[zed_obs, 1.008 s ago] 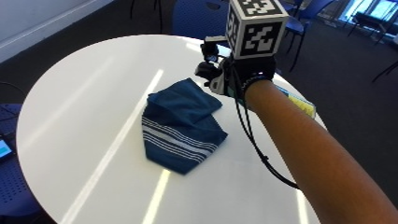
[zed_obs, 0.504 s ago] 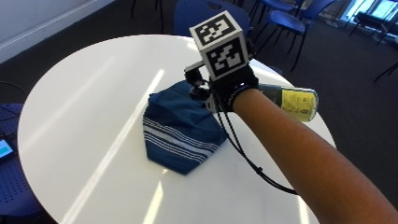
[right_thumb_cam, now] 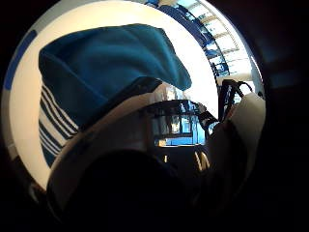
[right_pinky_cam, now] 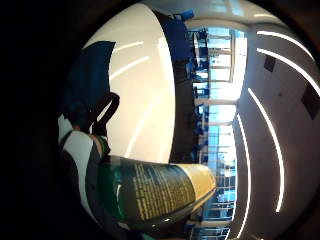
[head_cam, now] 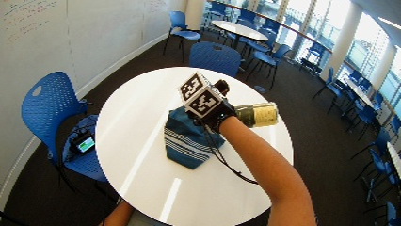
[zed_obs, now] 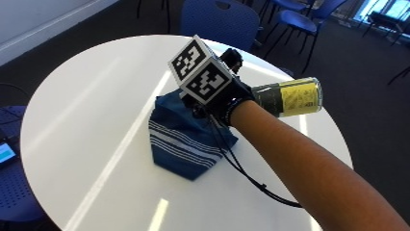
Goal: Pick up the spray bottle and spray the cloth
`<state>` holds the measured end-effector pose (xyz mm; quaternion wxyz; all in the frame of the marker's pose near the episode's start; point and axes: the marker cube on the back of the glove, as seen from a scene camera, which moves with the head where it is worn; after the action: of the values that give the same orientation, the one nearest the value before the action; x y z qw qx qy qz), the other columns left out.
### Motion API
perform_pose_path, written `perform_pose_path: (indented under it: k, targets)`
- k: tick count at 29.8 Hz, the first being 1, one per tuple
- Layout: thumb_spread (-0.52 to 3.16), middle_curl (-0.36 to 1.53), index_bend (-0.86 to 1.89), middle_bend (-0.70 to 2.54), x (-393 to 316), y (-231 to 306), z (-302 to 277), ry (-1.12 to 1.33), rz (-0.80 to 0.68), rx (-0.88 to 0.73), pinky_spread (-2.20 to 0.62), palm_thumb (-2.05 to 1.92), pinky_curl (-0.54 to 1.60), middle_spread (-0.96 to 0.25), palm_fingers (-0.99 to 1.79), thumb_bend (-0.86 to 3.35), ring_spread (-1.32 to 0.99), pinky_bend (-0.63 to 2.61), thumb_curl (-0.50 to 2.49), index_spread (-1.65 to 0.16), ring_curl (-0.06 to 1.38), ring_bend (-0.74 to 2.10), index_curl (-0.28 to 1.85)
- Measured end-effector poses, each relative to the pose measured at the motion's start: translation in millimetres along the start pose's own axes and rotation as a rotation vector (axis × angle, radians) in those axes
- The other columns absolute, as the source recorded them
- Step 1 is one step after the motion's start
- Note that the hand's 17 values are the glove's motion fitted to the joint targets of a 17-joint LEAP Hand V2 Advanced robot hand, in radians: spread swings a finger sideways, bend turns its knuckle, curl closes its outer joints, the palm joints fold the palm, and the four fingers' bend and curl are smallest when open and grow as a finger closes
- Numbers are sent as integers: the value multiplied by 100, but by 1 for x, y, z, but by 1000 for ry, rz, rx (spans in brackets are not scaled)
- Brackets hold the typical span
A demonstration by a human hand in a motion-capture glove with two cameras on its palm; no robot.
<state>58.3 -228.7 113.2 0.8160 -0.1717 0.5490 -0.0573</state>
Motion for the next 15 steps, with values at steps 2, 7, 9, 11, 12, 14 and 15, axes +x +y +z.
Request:
perform_pose_path:
  k: [2,7,9,11,12,14,15]
  targets:
    - [33,49,50,62,-3,-1,0,21,-5,6,-26,85,38,-21,139,-3,-24,37,87,-24,45,56,56]
    - [33,49,50,62,-7,-3,0,37,-13,10,-26,85,38,-21,139,-3,-24,37,87,-24,45,56,56]
    - [33,49,50,62,-9,-3,0,38,-16,7,-26,85,38,-21,139,-3,-24,37,87,-24,45,56,56]
    - [33,49,50,62,-11,-3,1,40,-21,4,-26,85,38,-21,139,-3,-23,37,87,-24,44,56,56]
    - [33,49,50,62,-12,-3,1,41,-23,3,-26,85,38,-21,139,-3,-23,37,87,-24,44,56,56]
    - [33,50,50,62,-15,-3,2,41,-29,3,-26,85,38,-21,139,-3,-24,37,87,-24,44,56,56]
    - [33,50,50,62,-17,-2,2,42,-32,2,-26,85,38,-21,139,-3,-24,37,87,-24,44,56,56]
